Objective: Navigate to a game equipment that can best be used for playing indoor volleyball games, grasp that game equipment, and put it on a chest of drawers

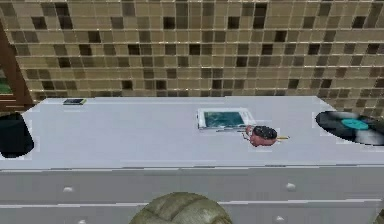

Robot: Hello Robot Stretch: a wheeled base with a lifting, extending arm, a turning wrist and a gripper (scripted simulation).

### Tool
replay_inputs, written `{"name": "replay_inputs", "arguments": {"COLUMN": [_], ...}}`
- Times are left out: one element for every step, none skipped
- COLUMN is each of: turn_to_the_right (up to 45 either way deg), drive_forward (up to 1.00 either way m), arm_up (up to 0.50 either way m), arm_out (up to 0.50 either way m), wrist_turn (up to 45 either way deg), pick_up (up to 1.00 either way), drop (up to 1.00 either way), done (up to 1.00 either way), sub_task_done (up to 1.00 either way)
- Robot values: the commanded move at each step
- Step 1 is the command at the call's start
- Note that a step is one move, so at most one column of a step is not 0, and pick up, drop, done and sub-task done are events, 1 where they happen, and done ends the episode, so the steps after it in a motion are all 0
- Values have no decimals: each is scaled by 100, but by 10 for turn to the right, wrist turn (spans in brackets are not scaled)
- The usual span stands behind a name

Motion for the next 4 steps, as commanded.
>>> {"name": "replay_inputs", "arguments": {"turn_to_the_right": [0,60,-30,90], "drive_forward": [30,0,0,0], "arm_up": [0,0,0,0], "arm_out": [0,0,0,0], "wrist_turn": [0,0,0,0], "pick_up": [0,0,0,0], "drop": [0,0,0,0], "done": [0,0,0,0], "sub_task_done": [0,0,0,0]}}
